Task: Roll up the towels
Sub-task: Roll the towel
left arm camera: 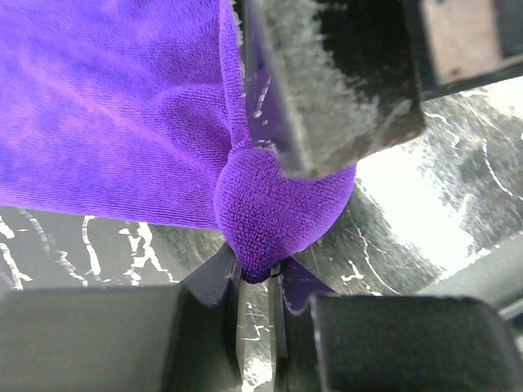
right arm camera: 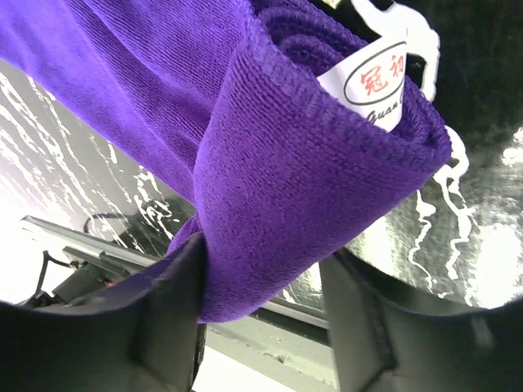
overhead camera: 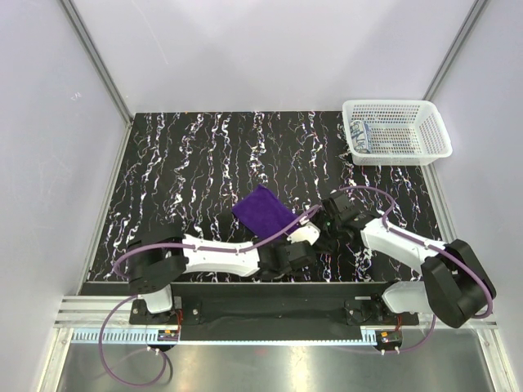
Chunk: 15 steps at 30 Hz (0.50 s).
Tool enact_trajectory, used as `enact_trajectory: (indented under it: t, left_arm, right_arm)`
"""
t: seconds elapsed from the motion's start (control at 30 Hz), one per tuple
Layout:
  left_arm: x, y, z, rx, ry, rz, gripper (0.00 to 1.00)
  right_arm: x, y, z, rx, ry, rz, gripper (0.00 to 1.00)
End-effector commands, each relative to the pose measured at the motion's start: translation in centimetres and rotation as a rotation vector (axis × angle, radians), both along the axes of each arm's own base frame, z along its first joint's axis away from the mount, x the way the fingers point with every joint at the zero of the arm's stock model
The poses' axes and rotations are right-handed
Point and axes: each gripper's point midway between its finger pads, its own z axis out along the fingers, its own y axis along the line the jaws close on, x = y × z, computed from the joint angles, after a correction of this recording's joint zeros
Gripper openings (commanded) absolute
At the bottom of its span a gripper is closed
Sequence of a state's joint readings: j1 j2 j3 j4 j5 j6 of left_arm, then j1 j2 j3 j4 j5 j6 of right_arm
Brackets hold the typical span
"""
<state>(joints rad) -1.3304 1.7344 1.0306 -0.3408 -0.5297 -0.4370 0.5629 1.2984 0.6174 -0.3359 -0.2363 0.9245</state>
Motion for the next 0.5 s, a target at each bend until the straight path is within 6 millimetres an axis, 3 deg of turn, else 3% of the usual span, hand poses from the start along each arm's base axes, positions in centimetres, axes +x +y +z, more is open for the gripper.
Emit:
enact_trajectory:
  t: [0.0,0.1,0.2,0.33,0.47]
  left_arm:
    - [0.1,-2.1,1.8,-0.143,0.031,-0.027,0.0]
    - [-0.2,-2.5,1.9,-0.18,0.087,-0.04,0.0]
    - [-0.2,-2.7,1.9,-0.21,0.151,-0.045,0.0]
    - [-0.3,-2.7,2.2,-0.236,0.189,-0.043,0.0]
    - [-0.4,-2.4,2.2,-0.253,0.227,-0.04,0.0]
  right_arm:
    - [-0.9,0.4,0.9,0.01,0.018,0.03,0.65]
    - [-0.9,-0.1,1.2,-0.018,0.015,0.028,0.74]
    - [-0.2,-0.9,3.1,-0.056,-0.037,0.006,0.84]
    - [0.8,-3.7,4.7,-0.18,-0.099,-0.091,0.98]
    - [1.5,-5.6,5.9,-0.238,-0.151,-0.176,1.0]
